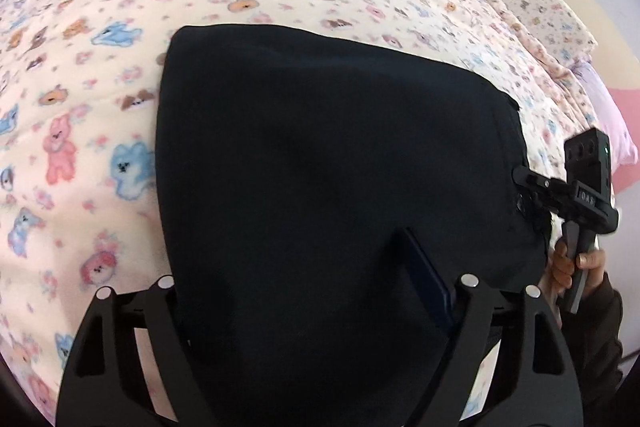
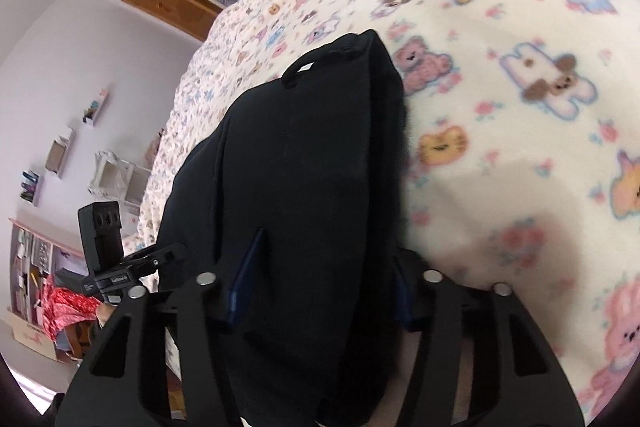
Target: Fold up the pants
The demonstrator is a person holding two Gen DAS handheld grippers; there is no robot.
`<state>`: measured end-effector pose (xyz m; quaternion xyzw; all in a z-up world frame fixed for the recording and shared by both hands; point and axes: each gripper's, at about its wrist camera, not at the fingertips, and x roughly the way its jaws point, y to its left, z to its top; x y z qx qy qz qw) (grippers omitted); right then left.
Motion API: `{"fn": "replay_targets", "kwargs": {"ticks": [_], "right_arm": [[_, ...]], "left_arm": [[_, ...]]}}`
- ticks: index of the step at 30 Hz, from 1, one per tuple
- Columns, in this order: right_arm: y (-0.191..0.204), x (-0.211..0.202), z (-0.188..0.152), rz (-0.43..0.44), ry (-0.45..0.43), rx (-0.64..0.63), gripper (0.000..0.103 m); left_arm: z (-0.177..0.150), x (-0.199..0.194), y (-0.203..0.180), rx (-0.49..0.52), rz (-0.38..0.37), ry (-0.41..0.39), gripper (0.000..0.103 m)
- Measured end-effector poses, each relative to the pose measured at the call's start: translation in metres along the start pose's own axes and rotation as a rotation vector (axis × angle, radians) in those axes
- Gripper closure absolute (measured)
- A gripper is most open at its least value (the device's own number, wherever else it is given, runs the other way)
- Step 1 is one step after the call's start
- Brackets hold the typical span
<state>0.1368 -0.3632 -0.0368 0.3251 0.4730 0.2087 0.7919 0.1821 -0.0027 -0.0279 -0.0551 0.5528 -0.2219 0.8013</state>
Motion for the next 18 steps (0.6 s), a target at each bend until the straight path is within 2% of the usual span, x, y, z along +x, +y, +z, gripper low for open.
{"fn": "replay_targets", "kwargs": {"ticks": [4,8,13,18], "right_arm": [[0.003,-0.001,-0.004,-0.002,-0.021,-0.019,0.056],[0.008,-0.005,-0.007,-0.002,-0.054,-0.048,0.062],[0.018,-0.015,-0.009,0.023,-0.104,-0.085,0.069],[0.044,-0.023,-0.008,0.049,-0.142,-0.134,0.072]], "left_arm": [[-0.003,-0.005,-0.002,-0.015,0.04,-0.017,0.031],[-0.005,-0.008,-0.012,0.024,0.117,-0.039,0.041],[-0.011,-0.019,-0.032,0.101,0.23,-0.095,0.071],[-0.015,-0.032,-0.046,0.149,0.29,-0.164,0.083]]}}
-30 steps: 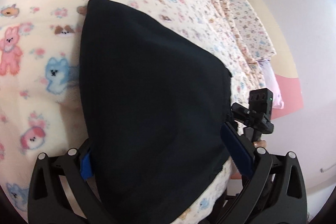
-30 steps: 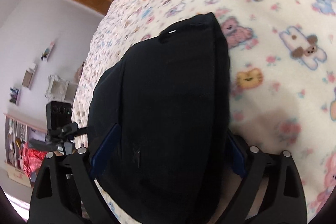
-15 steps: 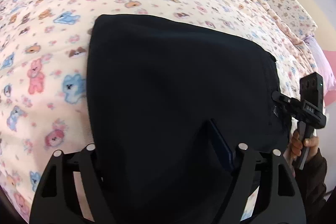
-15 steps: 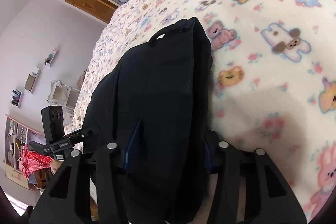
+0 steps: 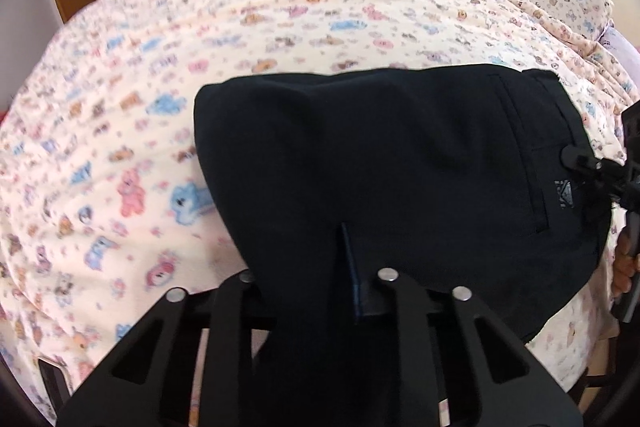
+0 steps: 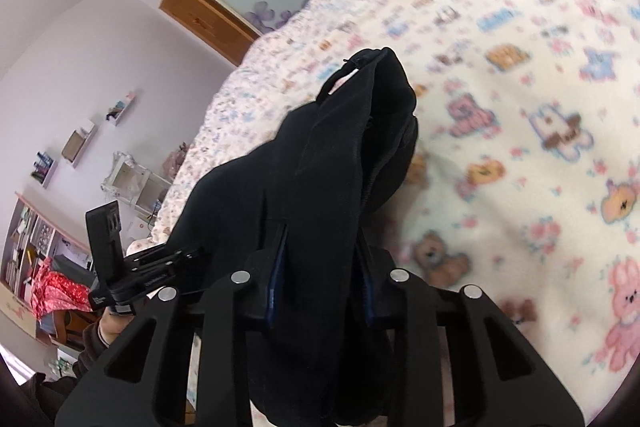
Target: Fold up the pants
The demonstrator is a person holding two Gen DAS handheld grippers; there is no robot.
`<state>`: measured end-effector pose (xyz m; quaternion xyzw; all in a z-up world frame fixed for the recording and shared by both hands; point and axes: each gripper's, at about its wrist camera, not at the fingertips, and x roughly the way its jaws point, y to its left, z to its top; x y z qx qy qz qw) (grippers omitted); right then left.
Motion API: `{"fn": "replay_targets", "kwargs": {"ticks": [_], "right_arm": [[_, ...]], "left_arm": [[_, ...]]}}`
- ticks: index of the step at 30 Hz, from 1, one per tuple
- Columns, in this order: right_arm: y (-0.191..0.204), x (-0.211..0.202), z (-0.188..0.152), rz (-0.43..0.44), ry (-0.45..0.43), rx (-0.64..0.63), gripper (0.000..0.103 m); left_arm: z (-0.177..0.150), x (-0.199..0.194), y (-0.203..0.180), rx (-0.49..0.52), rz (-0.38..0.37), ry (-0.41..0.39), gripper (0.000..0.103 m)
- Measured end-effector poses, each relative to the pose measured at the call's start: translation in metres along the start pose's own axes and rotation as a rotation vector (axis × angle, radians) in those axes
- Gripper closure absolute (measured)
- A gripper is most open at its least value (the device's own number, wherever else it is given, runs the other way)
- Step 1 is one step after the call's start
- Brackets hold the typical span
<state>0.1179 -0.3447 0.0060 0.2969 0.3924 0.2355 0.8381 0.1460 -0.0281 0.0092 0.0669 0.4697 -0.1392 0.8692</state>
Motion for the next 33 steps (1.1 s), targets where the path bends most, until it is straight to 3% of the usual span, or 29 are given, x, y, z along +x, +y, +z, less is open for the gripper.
{"fn": "replay_targets", "kwargs": {"ticks": [6,12,19,23,25,28,30,31,33], "right_arm": [[0.02,-0.002,0.015,0.026,-0.02,-0.024,0.072],[0.02,0.006,0.04,0.031,-0.052,0.0,0.072],[-0.004,0.002,0.085,0.049,-0.17,0.077,0.072],[-0.041,0.023,0.094,-0.04,-0.165,0.16,0.072],[-0.06,0.037,0.088,-0.108,-0.149,0.197,0.072],[-0.076,0.039,0.079,-0.078,-0.169,0.241,0.072],[-0.081,0.04,0.075,-0.09,-0.171,0.241,0.07],[-0.082,0.041,0.074,-0.103,-0.169,0.248,0.068],[-0.08,0.04,0.071,-0.136,-0.156,0.258,0.048]], "left_arm": [[0.008,-0.018,-0.007,0.014,0.014,-0.072,0.088],[0.037,-0.018,-0.009,-0.017,0.016,-0.121,0.088],[0.079,-0.005,-0.018,-0.027,0.019,-0.208,0.088],[0.092,0.035,-0.012,-0.064,0.016,-0.161,0.088],[0.087,0.055,-0.007,-0.079,0.045,-0.142,0.077],[0.074,0.068,-0.001,-0.081,0.043,-0.174,0.059],[0.069,0.069,0.003,-0.086,0.036,-0.191,0.054],[0.068,0.069,0.005,-0.097,0.02,-0.197,0.043],[0.066,0.066,0.011,-0.131,-0.009,-0.197,0.021]]}}
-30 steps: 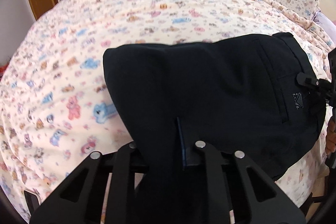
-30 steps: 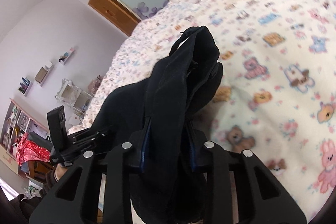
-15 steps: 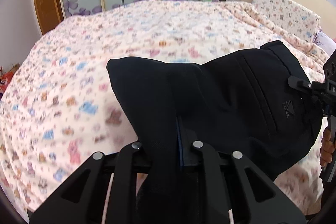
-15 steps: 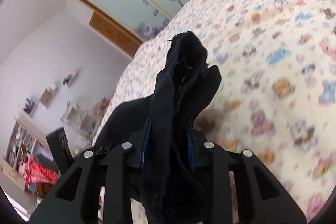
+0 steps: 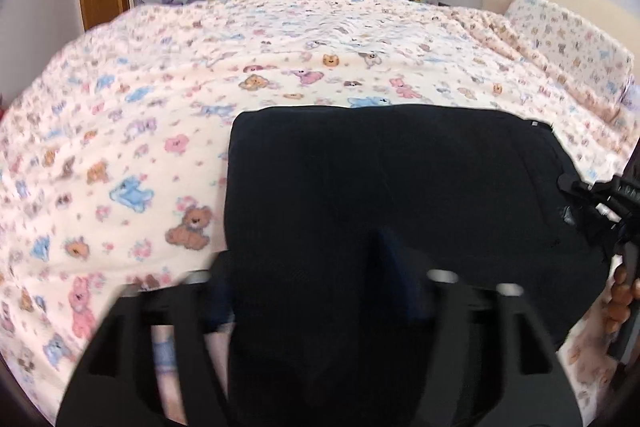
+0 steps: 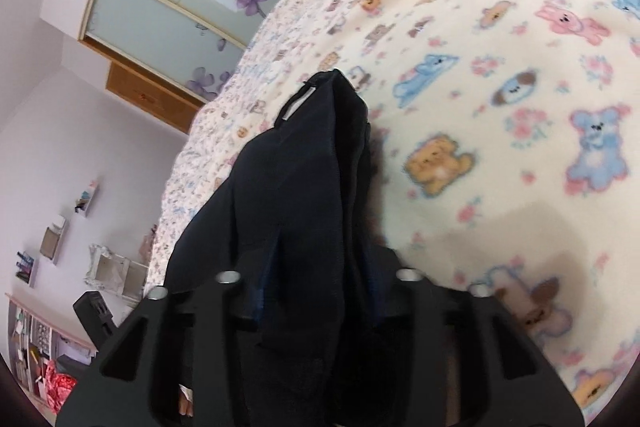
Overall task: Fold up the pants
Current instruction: 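Lower the folded trousers onto the blanket and open both grippers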
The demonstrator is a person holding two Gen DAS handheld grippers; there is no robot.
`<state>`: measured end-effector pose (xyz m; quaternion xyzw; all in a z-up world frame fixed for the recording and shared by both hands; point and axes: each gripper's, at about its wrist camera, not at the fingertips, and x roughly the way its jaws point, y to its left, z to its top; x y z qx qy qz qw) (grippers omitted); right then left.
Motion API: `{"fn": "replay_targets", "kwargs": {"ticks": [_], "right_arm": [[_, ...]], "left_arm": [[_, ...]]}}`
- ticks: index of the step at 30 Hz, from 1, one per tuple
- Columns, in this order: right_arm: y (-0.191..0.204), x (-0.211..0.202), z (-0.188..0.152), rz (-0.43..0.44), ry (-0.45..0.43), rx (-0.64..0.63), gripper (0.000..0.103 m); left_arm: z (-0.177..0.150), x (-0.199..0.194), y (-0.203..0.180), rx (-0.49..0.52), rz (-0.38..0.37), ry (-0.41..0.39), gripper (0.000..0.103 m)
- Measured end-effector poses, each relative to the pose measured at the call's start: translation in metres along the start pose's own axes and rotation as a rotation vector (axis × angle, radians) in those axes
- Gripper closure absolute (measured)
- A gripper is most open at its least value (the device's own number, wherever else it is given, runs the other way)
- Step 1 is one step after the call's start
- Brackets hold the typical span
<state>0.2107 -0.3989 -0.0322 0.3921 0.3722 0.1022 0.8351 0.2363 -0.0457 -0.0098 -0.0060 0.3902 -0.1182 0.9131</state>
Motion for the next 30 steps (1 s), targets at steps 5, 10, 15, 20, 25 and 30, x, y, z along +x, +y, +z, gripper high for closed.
{"fn": "replay_targets", "kwargs": {"ticks": [5,10,15,20,25,30], "right_arm": [[0.013,-0.027,-0.003,-0.127,-0.062,-0.101,0.036],[0.048,-0.062,-0.017,-0.008,-0.184,-0.204,0.036],[0.073,-0.047,-0.051,0.063,-0.072,-0.28,0.036],[0.039,-0.027,-0.064,0.047,-0.03,-0.178,0.037],[0.042,-0.024,-0.068,0.034,-0.038,-0.234,0.038],[0.058,-0.042,-0.05,0.112,-0.08,-0.218,0.031]], "left_arm": [[0.005,-0.039,0.036,-0.097,0.041,-0.102,0.009],[0.012,-0.086,0.036,-0.134,-0.08,-0.22,0.002],[0.003,-0.075,-0.019,-0.014,-0.203,-0.137,0.002],[-0.012,-0.017,-0.024,-0.054,-0.154,0.041,0.002],[-0.028,0.013,-0.007,-0.14,-0.204,0.07,0.002],[-0.018,-0.022,-0.017,-0.075,-0.15,-0.072,0.002]]}}
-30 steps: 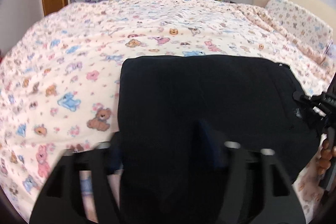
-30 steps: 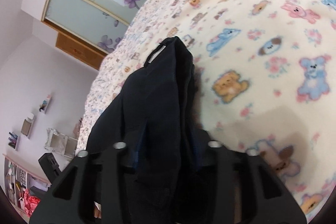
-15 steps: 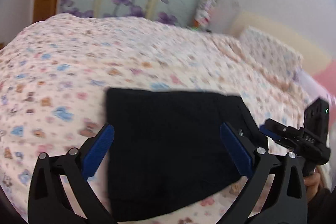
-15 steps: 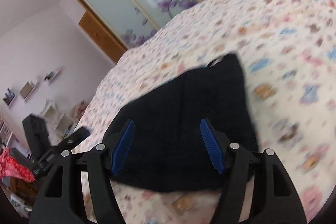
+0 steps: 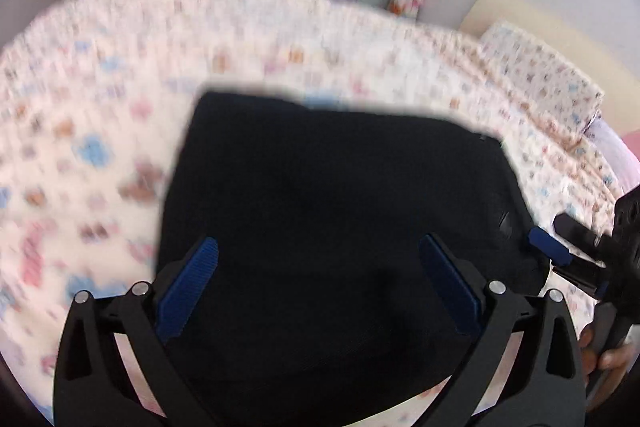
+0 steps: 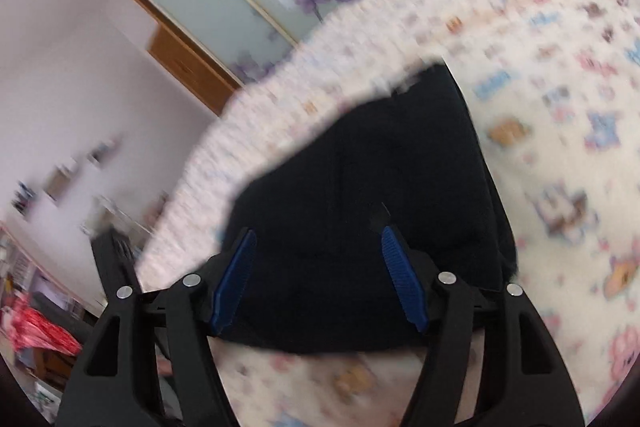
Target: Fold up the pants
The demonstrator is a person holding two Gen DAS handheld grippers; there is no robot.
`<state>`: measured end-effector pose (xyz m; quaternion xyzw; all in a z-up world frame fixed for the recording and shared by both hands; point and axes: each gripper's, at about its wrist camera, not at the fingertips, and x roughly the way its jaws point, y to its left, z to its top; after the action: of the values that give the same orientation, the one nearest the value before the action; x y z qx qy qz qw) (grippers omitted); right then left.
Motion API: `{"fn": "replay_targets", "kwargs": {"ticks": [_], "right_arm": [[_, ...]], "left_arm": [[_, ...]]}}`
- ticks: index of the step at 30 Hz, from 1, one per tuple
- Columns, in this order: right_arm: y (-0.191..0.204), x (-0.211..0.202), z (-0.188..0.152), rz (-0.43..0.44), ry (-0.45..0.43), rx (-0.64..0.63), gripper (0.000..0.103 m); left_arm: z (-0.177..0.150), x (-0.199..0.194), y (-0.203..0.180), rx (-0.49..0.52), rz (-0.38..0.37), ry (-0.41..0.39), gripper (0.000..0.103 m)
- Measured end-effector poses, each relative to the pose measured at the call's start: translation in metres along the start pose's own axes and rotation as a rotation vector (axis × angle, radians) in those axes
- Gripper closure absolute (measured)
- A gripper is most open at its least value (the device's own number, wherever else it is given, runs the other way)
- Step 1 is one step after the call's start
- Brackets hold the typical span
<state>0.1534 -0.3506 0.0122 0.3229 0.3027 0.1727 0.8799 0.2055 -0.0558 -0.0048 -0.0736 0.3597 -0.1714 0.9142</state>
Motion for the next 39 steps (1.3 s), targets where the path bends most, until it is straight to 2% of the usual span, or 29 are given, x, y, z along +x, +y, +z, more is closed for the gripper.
{"fn": "replay_targets", "kwargs": {"ticks": [1,3,5,7,13,15,16,18,22,29,35,39], "right_arm": [[0.001,-0.001,0.008,-0.001,-0.027,0.01,0.024],[-0.005,0.007,0.02,-0.002,-0.026,0.052,0.023],[-0.025,0.026,0.026,-0.042,0.031,0.136,0.022],[-0.037,0.041,0.024,-0.049,0.063,0.169,0.022],[-0.02,0.035,0.016,-0.095,0.046,0.068,0.022],[-0.014,0.026,0.013,-0.101,0.034,0.055,0.017],[-0.012,0.019,0.012,-0.11,0.023,0.045,0.011],[-0.009,0.013,0.009,-0.134,0.009,0.017,0.01],[0.0,-0.002,-0.007,-0.2,-0.003,-0.056,0.009],[0.024,-0.026,-0.039,-0.291,-0.045,-0.162,0.006],[0.044,-0.041,-0.072,-0.369,-0.091,-0.244,0.001],[0.048,-0.047,-0.093,-0.422,-0.111,-0.274,0.001]], "left_arm": [[0.006,-0.005,-0.004,0.017,0.018,-0.037,0.002],[0.017,0.004,-0.005,0.03,0.037,-0.007,0.002],[0.021,0.029,-0.004,0.021,0.077,0.095,0.002],[0.015,0.056,0.005,-0.001,0.093,0.199,0.002],[0.006,0.049,-0.004,0.046,0.131,0.12,0.002],[0.003,0.034,-0.004,0.05,0.151,0.086,0.002],[0.001,0.026,-0.004,0.047,0.164,0.065,0.002],[-0.005,0.013,-0.003,0.034,0.184,0.03,0.002],[-0.018,-0.01,-0.008,0.045,0.255,-0.017,0.002],[-0.043,-0.045,-0.032,0.149,0.364,-0.071,0.002],[-0.069,-0.073,-0.048,0.152,0.308,-0.106,0.002],[-0.087,-0.086,-0.055,0.16,0.321,-0.134,0.002]]}}
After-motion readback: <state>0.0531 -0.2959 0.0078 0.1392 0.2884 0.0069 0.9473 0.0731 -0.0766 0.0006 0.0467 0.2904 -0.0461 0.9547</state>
